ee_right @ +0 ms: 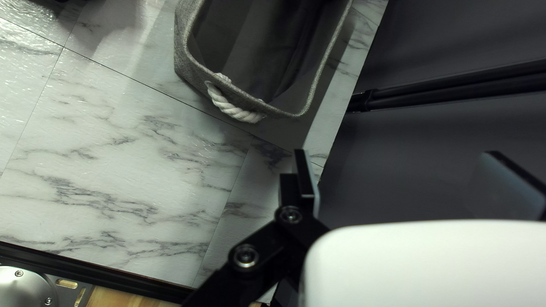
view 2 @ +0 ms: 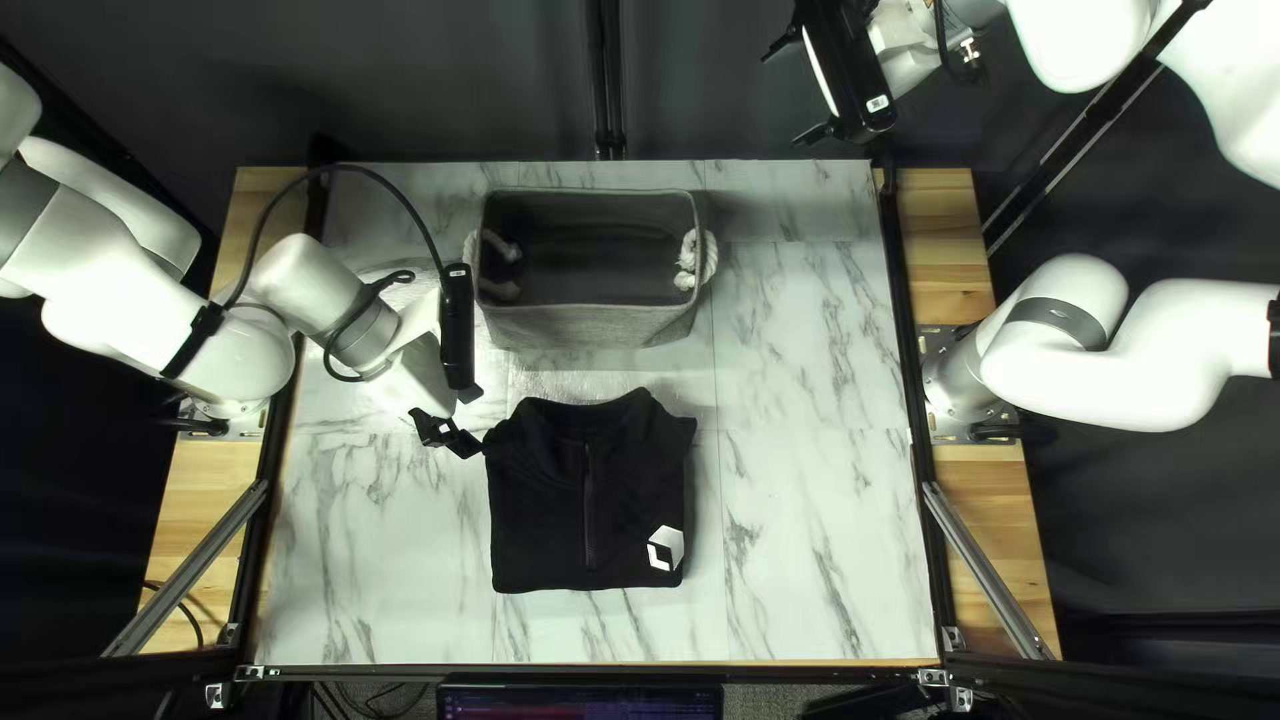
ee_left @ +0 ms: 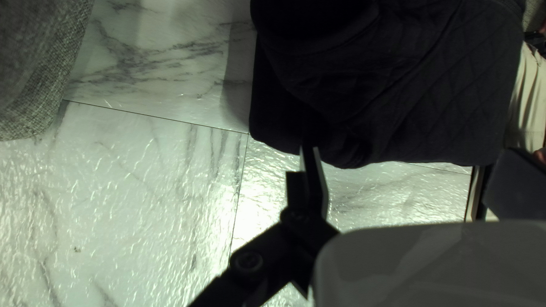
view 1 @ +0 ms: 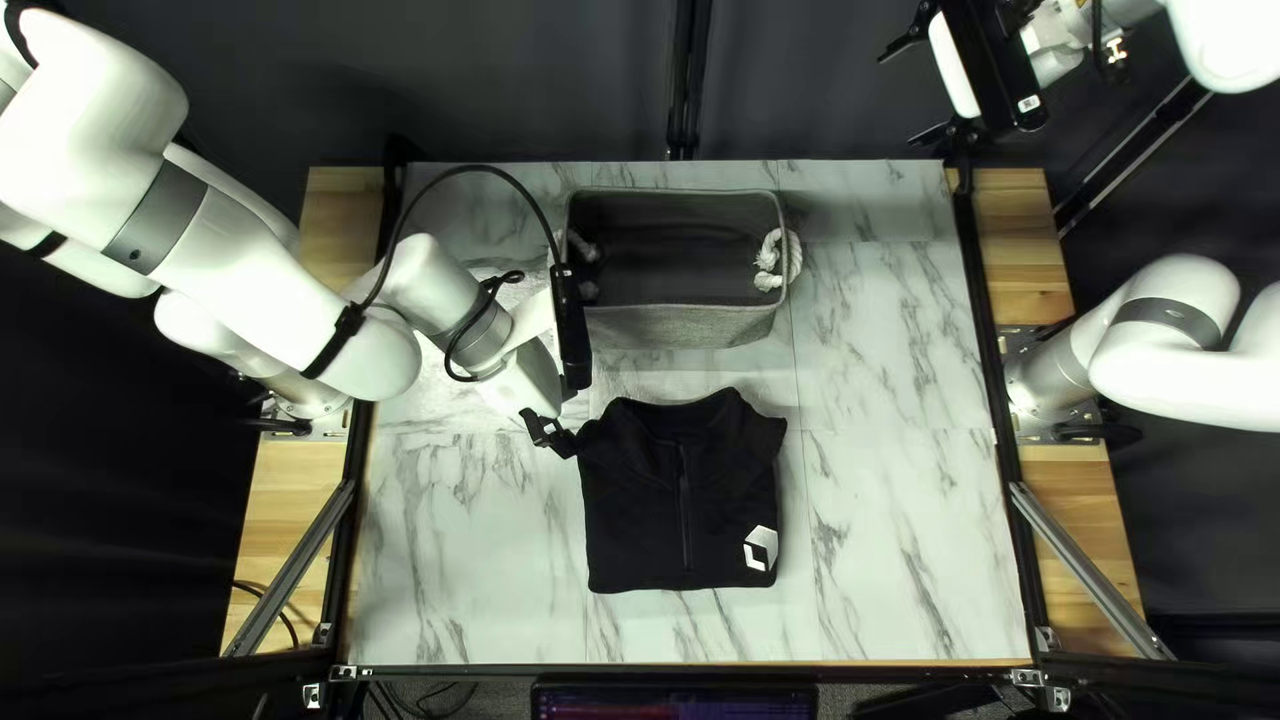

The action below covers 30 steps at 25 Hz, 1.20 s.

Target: Pick up a folded sweatshirt and place it into a fabric basket

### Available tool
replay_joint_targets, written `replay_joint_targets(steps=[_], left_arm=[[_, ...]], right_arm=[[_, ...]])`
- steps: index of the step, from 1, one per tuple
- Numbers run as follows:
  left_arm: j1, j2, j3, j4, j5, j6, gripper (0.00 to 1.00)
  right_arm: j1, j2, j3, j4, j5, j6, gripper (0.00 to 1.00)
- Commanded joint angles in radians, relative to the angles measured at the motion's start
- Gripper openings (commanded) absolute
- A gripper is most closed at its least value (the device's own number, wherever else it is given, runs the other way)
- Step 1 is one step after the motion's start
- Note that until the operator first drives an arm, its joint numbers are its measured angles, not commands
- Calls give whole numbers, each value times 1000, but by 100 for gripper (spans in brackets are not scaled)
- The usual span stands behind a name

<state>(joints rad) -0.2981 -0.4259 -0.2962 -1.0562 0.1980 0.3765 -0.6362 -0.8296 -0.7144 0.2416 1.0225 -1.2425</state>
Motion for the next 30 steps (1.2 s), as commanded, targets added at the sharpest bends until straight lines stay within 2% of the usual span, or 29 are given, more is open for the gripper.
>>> replay_joint_targets(steps=[1,7,12,16,22,24,26,30], left_arm=[[0,0,0,0,0,0,100],[0,0,0,0,0,0,100],[0,0,0,0,0,0,100],[0,0,0,0,0,0,100],[0,0,0,0,0,0,100],[0,0,0,0,0,0,100],[0,0,0,0,0,0,100],[0,0,0,0,0,0,100]], right_arm=[[0,0,0,0,0,0,100],[0,0,0,0,0,0,100],[189,18,-41,-125,-30,197,100],[379,57,-43,-248,-84,457,100],[570,0,72,-374,-128,701,100],[646,-22,145,-388,-164,762,100],[676,-25,208,-379,-205,775,100],[681,8,289,-358,-292,757,100]])
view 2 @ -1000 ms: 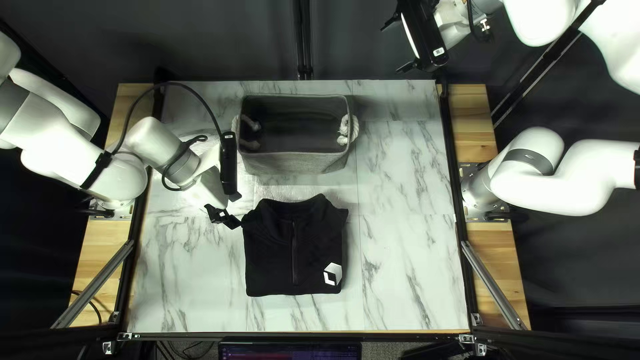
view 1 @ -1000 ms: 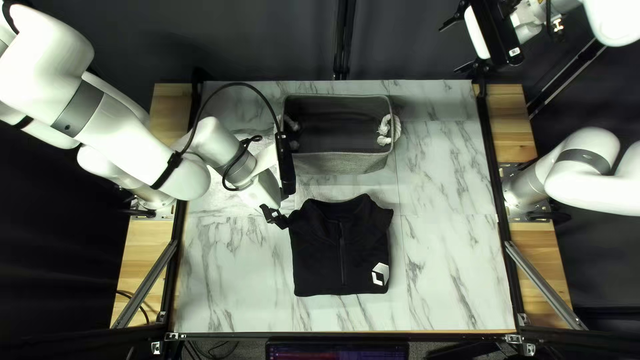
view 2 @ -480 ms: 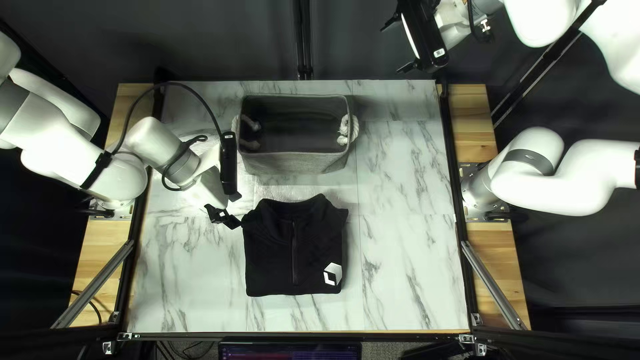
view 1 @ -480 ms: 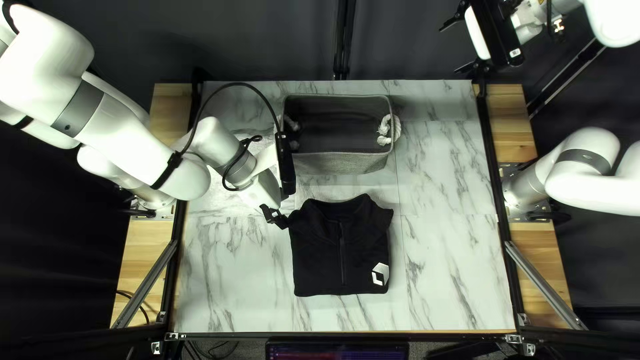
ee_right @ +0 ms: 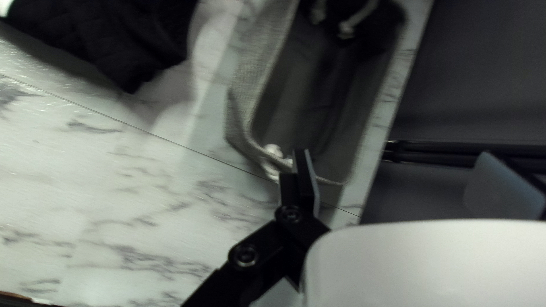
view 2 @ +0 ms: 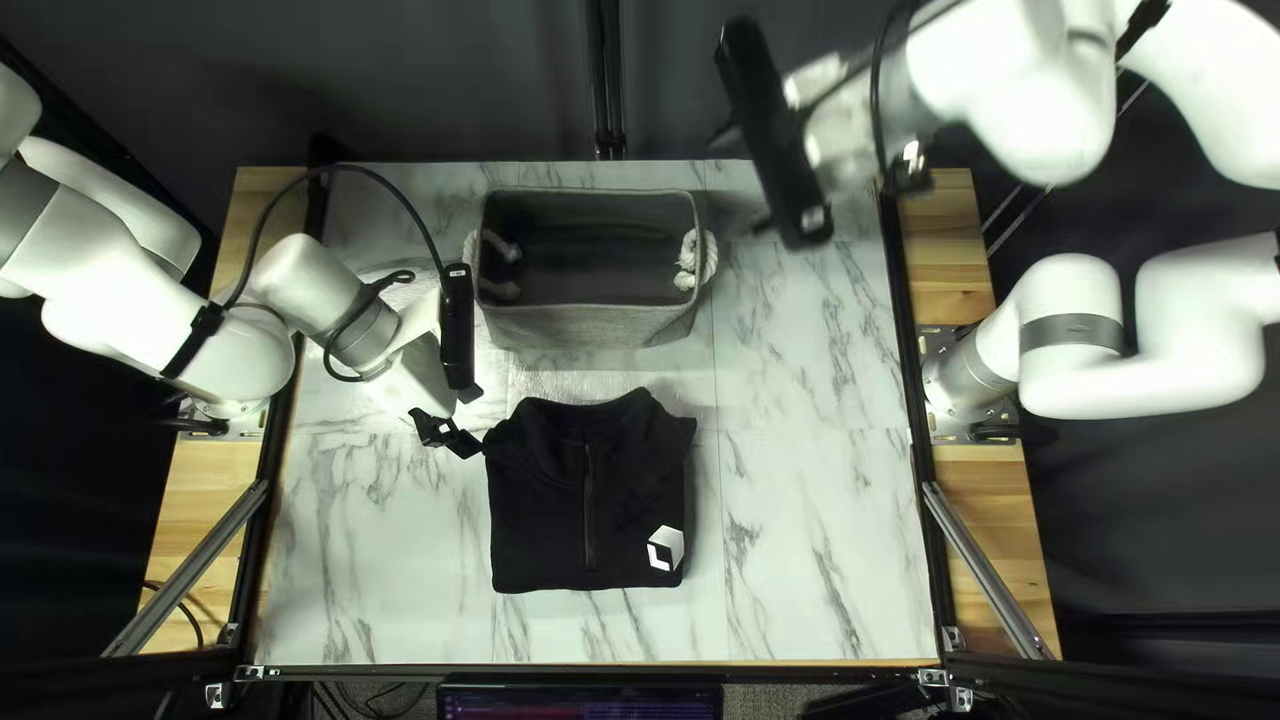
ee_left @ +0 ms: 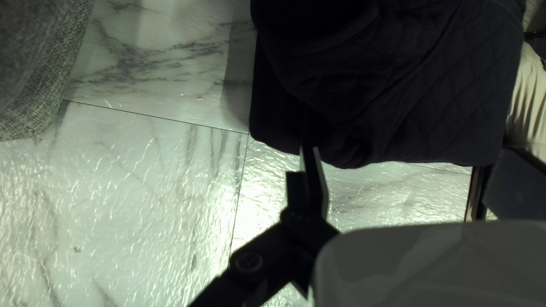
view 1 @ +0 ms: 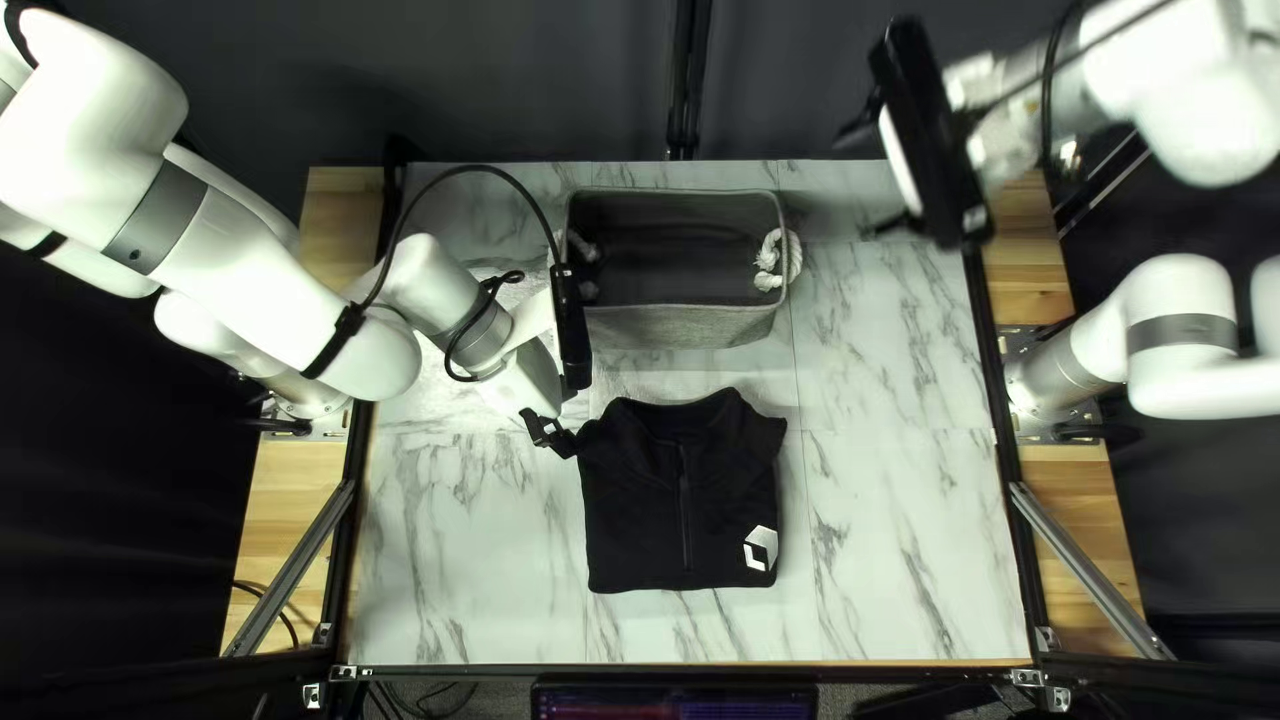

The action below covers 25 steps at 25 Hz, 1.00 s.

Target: Pick up a folded sweatshirt and place it into a fabric basket

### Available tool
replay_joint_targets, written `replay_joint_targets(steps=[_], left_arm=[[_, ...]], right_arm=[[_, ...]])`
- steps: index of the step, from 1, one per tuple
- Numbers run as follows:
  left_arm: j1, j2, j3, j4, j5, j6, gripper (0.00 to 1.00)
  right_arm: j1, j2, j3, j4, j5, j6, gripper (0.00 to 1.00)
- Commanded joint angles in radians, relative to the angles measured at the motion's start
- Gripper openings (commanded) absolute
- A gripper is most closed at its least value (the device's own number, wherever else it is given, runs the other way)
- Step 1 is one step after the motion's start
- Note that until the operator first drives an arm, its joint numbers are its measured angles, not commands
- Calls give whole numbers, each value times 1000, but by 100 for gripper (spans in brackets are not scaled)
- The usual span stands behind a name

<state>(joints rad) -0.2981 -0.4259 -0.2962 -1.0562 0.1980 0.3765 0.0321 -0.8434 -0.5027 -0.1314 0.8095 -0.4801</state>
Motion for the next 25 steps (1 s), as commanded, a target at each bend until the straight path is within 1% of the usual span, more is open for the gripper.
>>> replay_joint_targets(steps=[1,4,6,7,19,22,23,25], left_arm=[[0,0,0,0,0,0,100],[0,0,0,0,0,0,100],[0,0,0,0,0,0,100],[0,0,0,0,0,0,100],[0,0,0,0,0,0,100],[0,0,0,0,0,0,100],[0,0,0,0,0,0,100],[0,0,0,0,0,0,100]], right_arm=[[8,25,93,31,-99,-17,100],[3,44,118,66,-146,-17,100],[2,74,111,91,-163,-6,100],[-4,80,102,112,-159,-24,100],[-4,73,107,106,-159,-36,100],[33,88,105,126,-168,-111,100],[58,111,105,125,-185,-137,100],[94,149,93,100,-194,-147,100]])
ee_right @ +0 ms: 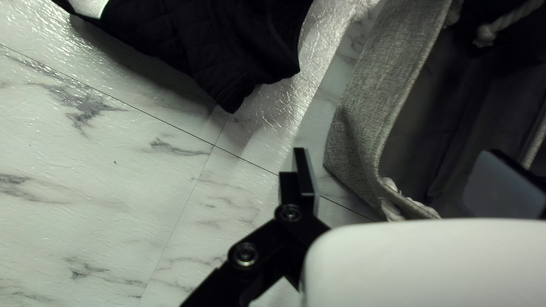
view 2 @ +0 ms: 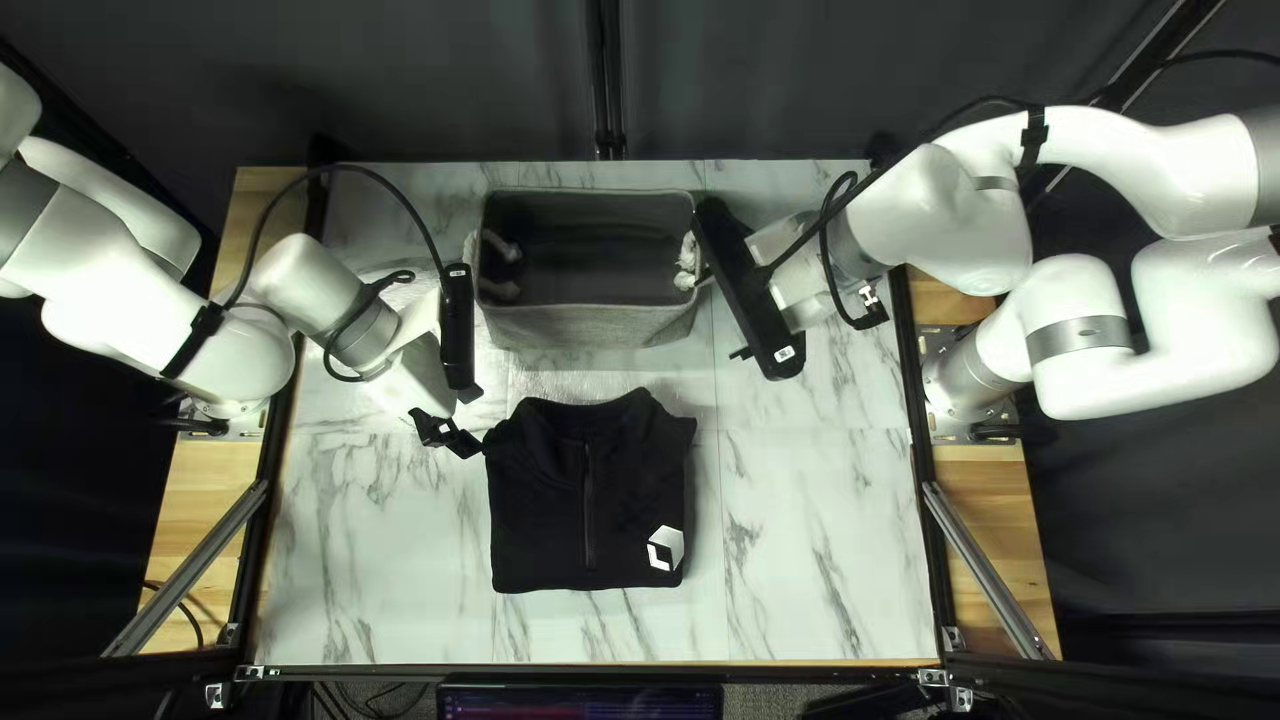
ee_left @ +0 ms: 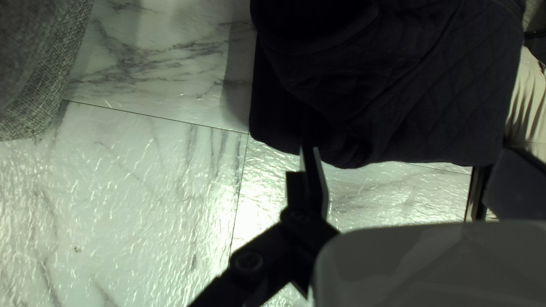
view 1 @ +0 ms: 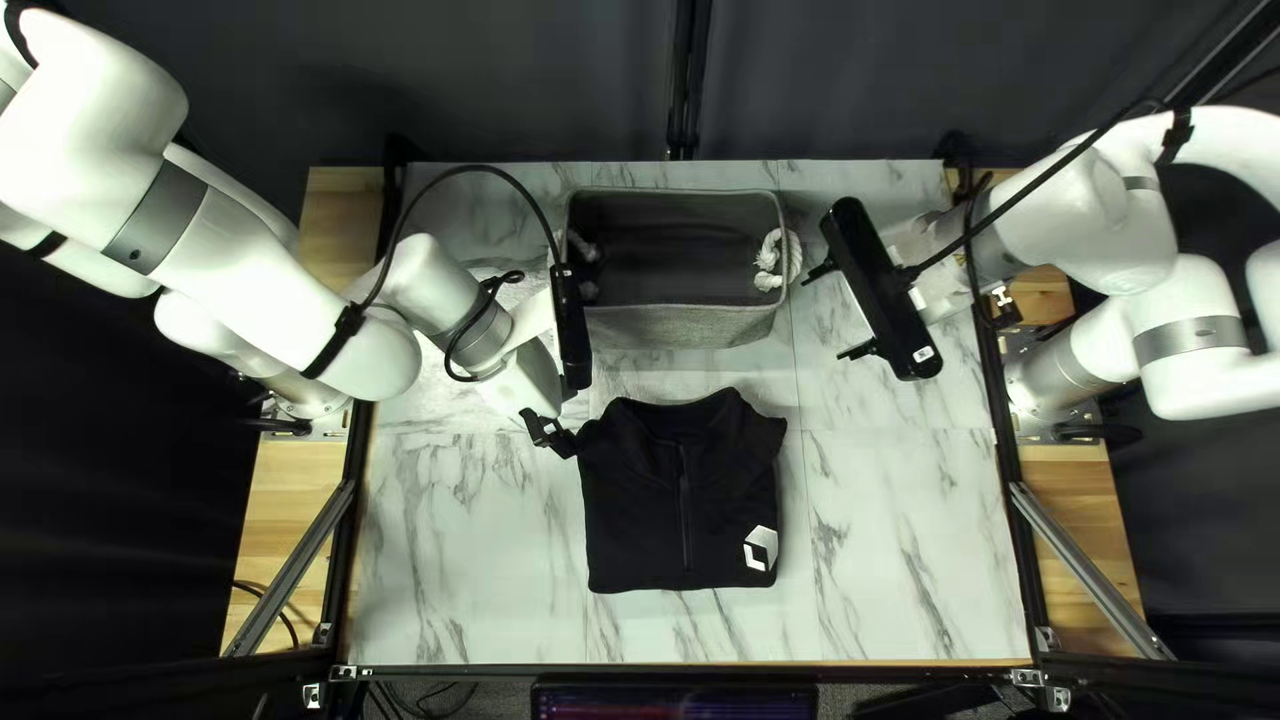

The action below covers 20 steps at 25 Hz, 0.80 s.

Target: Pick up a folded sweatshirt and place it into a fabric basket

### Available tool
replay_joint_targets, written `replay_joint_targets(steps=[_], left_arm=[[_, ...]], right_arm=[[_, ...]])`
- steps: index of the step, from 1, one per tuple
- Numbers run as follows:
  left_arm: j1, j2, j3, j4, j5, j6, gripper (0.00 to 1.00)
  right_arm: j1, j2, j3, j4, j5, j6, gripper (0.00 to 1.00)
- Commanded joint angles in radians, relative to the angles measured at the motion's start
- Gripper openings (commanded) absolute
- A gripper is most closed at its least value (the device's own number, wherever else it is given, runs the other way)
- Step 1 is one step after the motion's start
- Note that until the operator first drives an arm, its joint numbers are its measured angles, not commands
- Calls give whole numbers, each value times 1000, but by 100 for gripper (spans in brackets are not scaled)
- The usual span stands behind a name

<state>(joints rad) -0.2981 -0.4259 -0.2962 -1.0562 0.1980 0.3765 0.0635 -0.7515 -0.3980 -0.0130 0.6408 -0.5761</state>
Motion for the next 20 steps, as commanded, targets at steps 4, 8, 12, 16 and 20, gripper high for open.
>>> replay_joint_targets(steps=[4,8,12,16,20], left_arm=[[0,0,0,0,0,0,100],[0,0,0,0,0,0,100],[0,0,0,0,0,0,100],[0,0,0,0,0,0,100],[0,0,0,0,0,0,100]], right_arm=[[112,92,20,-73,-82,-112,100],[148,81,133,-183,-200,-100,100],[151,103,202,-271,-358,-124,100],[132,93,276,-221,-508,-304,100],[156,89,328,60,-624,-634,100]])
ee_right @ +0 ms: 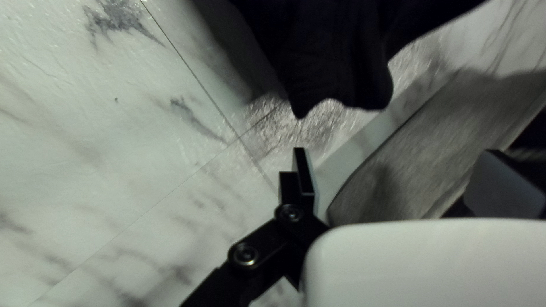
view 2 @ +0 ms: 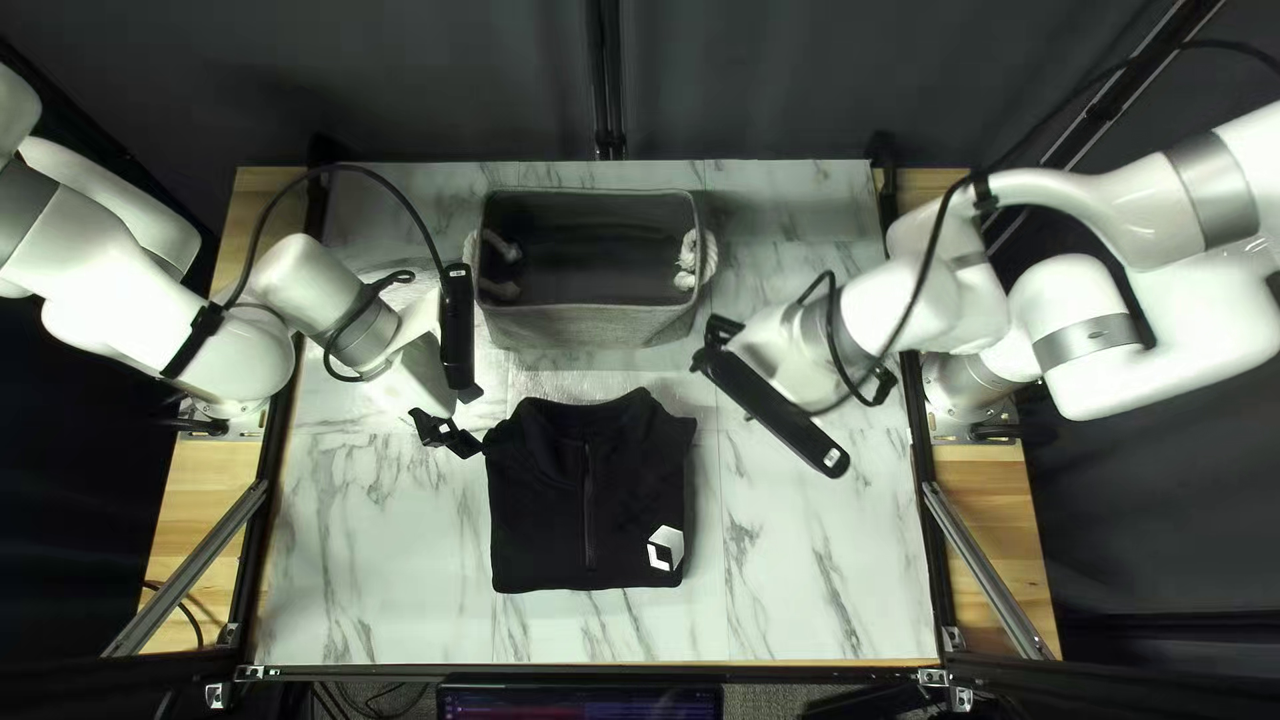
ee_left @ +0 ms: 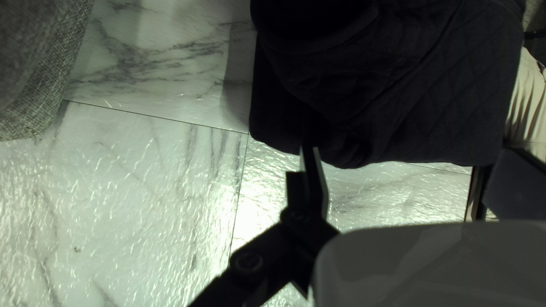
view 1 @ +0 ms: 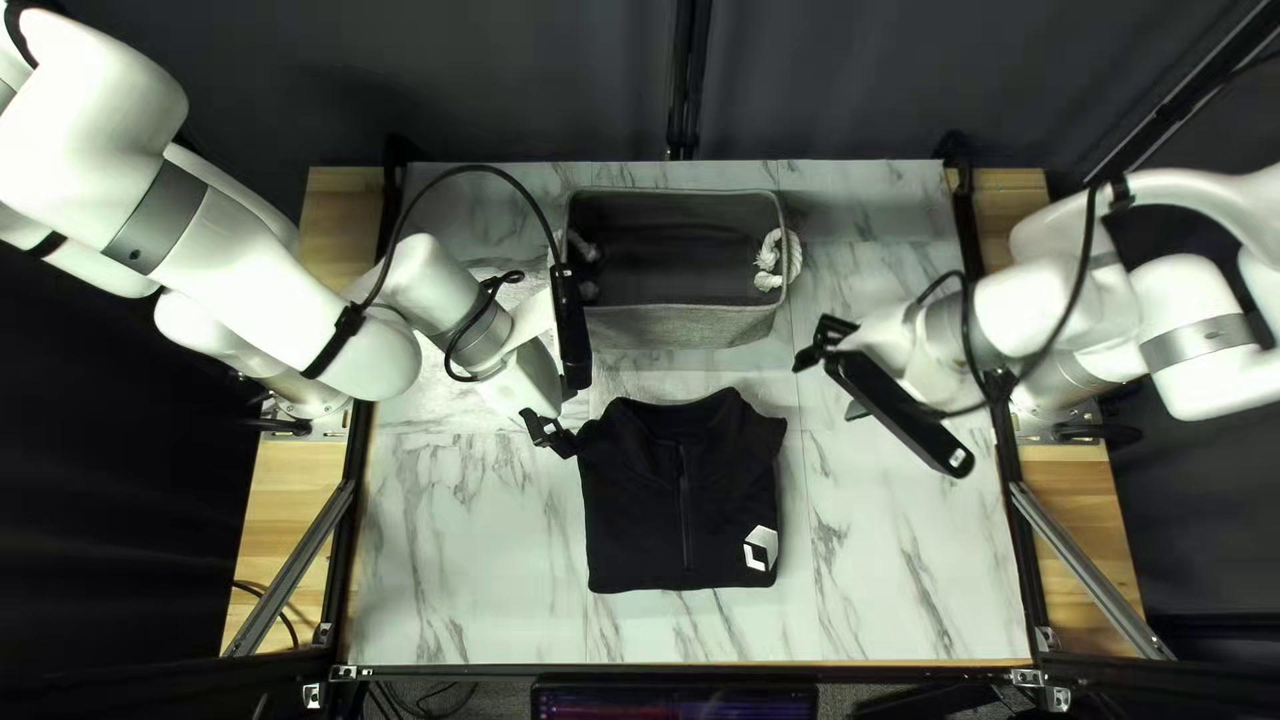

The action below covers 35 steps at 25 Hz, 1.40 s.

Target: Pick up a folded sweatshirt and place it into a fabric basket

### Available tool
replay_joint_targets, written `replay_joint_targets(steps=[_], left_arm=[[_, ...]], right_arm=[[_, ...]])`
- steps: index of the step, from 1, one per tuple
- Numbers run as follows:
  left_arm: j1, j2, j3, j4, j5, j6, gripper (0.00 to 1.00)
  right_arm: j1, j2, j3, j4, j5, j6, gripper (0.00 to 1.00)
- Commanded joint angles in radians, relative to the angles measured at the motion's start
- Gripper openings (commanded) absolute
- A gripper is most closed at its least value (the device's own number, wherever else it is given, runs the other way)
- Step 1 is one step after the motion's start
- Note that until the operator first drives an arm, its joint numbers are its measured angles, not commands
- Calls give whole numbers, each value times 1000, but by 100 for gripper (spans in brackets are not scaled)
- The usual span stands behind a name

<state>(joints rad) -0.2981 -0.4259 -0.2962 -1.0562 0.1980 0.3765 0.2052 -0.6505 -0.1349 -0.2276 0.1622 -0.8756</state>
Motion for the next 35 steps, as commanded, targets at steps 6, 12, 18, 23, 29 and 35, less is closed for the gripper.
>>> replay_joint_targets(steps=[6,12,18,23,29,35], left_arm=[[0,0,0,0,0,0,100],[0,0,0,0,0,0,100],[0,0,0,0,0,0,100],[0,0,0,0,0,0,100],[0,0,0,0,0,0,100],[0,0,0,0,0,0,100]], right_arm=[[42,18,55,429,-166,-482,100],[42,18,55,429,-166,-482,100],[19,33,47,330,-151,-402,100],[-29,114,-42,-66,-54,-76,100],[-57,216,-89,-294,-111,56,100],[-140,323,-144,-671,-191,334,100]])
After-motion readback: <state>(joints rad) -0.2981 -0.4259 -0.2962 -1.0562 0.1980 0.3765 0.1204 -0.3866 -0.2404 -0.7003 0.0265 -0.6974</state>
